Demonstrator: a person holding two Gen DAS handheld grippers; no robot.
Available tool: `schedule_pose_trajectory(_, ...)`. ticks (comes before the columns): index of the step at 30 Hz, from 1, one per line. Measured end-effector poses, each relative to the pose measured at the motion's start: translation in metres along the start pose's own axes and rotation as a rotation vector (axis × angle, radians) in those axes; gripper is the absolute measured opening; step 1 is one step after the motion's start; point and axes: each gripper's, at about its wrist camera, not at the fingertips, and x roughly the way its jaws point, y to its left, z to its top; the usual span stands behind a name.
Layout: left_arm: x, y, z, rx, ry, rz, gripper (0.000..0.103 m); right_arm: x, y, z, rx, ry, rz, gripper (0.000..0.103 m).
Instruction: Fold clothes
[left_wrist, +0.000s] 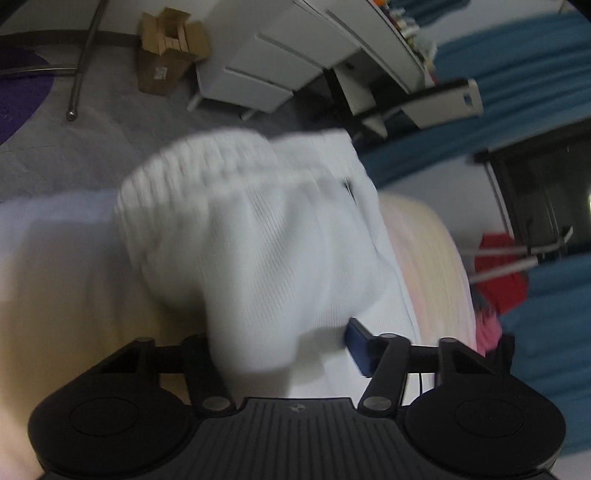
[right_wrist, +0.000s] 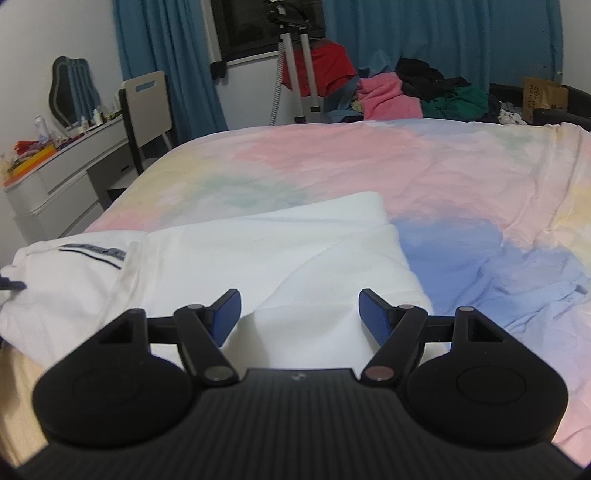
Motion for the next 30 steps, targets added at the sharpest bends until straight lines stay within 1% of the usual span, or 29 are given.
schedule_pose_trajectory(2,0.004,0.002,0.004,-0.006,-0.004,-0.009,0.05,0.0,0.005,-0.001,-0.018,-0.003,0.022,0.072)
schedule_pose_trajectory(3,0.005,0.001,0.003,0.011,-0.008,-0.005,0.045,0.002,0.007,-0.003,-0.031,0.002,0.029,0.072)
schedule_pose_trajectory(4,0.005,-0.002,0.003,0.034,-0.016,-0.003,0.043,0.004,0.01,-0.004,-0.043,0.007,0.035,0.072)
schedule_pose_trajectory(6,0.006,-0.011,0.0,0.071,-0.031,-0.004,0.031,0.015,0.014,-0.01,-0.061,0.048,0.03,0.072)
schedule_pose_trajectory(8,0.01,-0.02,-0.004,0.098,-0.047,-0.006,0.023,0.029,0.013,-0.016,-0.042,0.105,0.029,0.073)
schedule_pose_trajectory(9,0.008,-0.027,-0.007,0.131,-0.07,-0.003,0.018,0.033,0.011,-0.018,-0.034,0.111,0.025,0.073)
schedule_pose_trajectory(11,0.006,-0.041,-0.015,0.196,-0.116,0.004,0.016,0.036,0.013,-0.02,-0.038,0.103,0.017,0.073)
schedule_pose_trajectory(14,-0.012,-0.06,-0.03,0.34,-0.21,0.02,0.014,0.032,0.013,-0.017,-0.03,0.1,0.01,0.072)
schedule_pose_trajectory(17,-0.03,-0.089,-0.047,0.443,-0.301,0.0,0.013,0.024,0.007,-0.015,-0.014,0.086,0.004,0.072)
schedule_pose_trajectory(19,-0.049,-0.114,-0.066,0.53,-0.372,-0.015,0.013,0.018,0.0,-0.012,0.01,0.075,-0.005,0.072)
schedule_pose_trajectory(22,-0.063,-0.159,-0.098,0.66,-0.469,-0.043,0.013,0.009,-0.012,-0.006,0.059,0.048,-0.019,0.072)
schedule_pose_trajectory(24,-0.076,-0.187,-0.129,0.756,-0.528,-0.073,0.013,0.003,-0.021,-0.002,0.093,0.025,-0.031,0.072)
schedule_pose_trajectory(27,-0.087,-0.227,-0.183,0.915,-0.611,-0.105,0.013,-0.003,-0.037,0.004,0.145,-0.005,-0.047,0.072)
schedule_pose_trajectory(29,-0.084,-0.253,-0.224,1.013,-0.641,-0.131,0.013,-0.007,-0.049,0.008,0.185,-0.023,-0.059,0.072)
schedule_pose_trajectory(30,-0.082,-0.263,-0.25,1.067,-0.647,-0.145,0.013,-0.008,-0.055,0.009,0.205,-0.032,-0.065,0.072)
